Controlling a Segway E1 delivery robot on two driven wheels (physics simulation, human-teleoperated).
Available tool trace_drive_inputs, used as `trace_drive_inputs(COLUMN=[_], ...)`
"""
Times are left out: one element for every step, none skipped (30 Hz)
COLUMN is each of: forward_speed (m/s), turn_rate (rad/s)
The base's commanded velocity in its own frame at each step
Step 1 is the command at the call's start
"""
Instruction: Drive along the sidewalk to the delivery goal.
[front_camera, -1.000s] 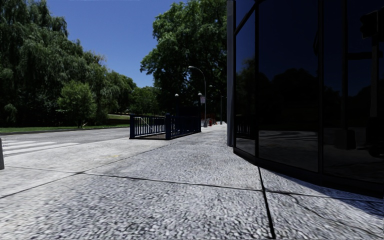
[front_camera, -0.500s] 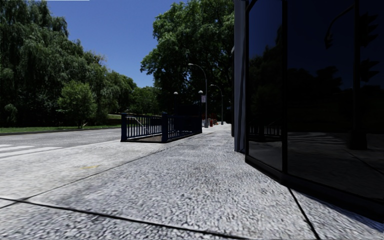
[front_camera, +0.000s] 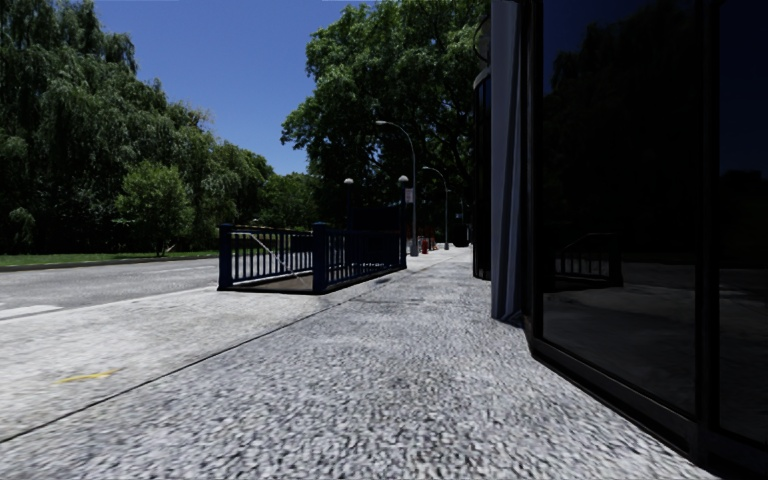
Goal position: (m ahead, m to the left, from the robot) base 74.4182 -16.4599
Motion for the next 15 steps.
trace_drive_inputs(forward_speed=[2.00,2.00,2.00,2.00,2.00,2.00,2.00,2.00,2.00,2.00,2.00,2.00,2.00,2.00,2.00], turn_rate=[0.00,0.00,0.00,0.00,0.00,0.00,0.00,0.00,0.00,0.00,0.00,0.00,0.00,0.00,0.00])
